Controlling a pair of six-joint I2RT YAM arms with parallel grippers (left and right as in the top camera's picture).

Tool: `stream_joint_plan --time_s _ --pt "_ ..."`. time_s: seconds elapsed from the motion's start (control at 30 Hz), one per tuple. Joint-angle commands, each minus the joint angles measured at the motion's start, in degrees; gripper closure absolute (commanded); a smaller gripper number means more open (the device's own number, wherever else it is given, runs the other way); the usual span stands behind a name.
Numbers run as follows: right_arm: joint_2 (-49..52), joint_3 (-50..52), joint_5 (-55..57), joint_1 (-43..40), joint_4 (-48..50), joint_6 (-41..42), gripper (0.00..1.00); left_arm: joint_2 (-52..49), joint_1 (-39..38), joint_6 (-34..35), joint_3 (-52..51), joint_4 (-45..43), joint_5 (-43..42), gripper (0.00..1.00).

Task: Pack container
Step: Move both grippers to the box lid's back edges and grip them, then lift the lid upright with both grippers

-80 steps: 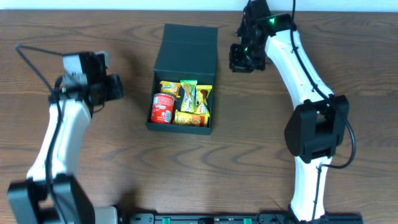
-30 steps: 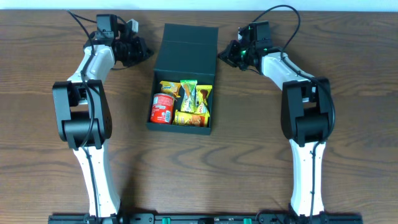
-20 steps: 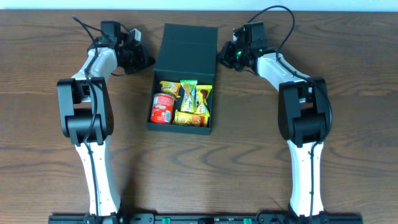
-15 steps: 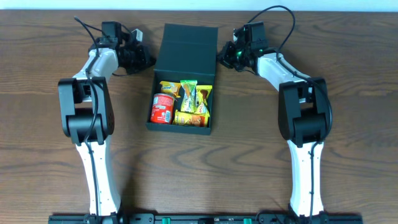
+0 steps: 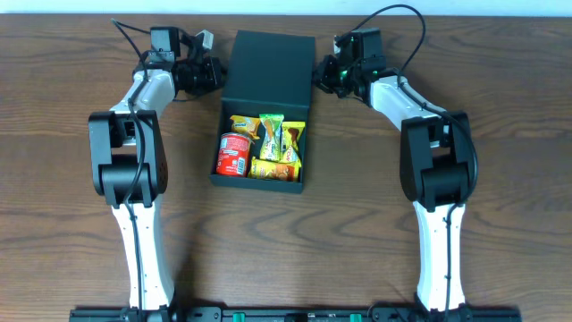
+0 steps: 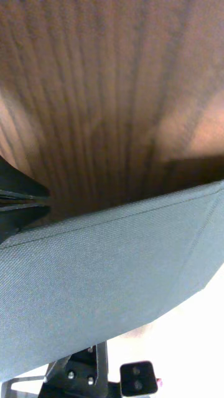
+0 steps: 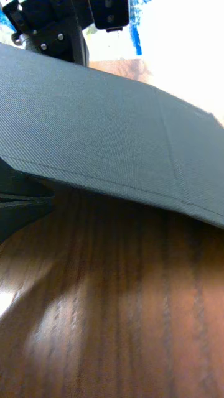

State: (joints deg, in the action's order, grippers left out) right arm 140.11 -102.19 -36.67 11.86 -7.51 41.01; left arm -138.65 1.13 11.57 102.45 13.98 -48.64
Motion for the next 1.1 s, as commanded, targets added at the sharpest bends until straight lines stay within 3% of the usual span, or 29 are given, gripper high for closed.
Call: stream_joint_plan --time_s 0.0,0.13,0.47,1.07 --pt "0.2 0.2 -2.7 0.0 1.7 -0.9 0.99 -1.0 0.0 -1.1 1.2 -1.0 -3.1 0.94" --pt "0.2 0.2 -4.2 -0.9 4.1 -0.8 0.99 -1.0 0.0 -1.3 1.2 -2.7 -4.2 0.94" --pt "0.2 0.2 -9.0 -3.2 7.5 -2.5 0.99 -1.0 0.1 0.5 1.2 -16.0 -8.8 0.95" --pt "0.2 0.2 -19.4 -4.4 17.0 -2.2 0.99 -1.0 0.5 0.9 1.2 -26.5 -17.6 0.95"
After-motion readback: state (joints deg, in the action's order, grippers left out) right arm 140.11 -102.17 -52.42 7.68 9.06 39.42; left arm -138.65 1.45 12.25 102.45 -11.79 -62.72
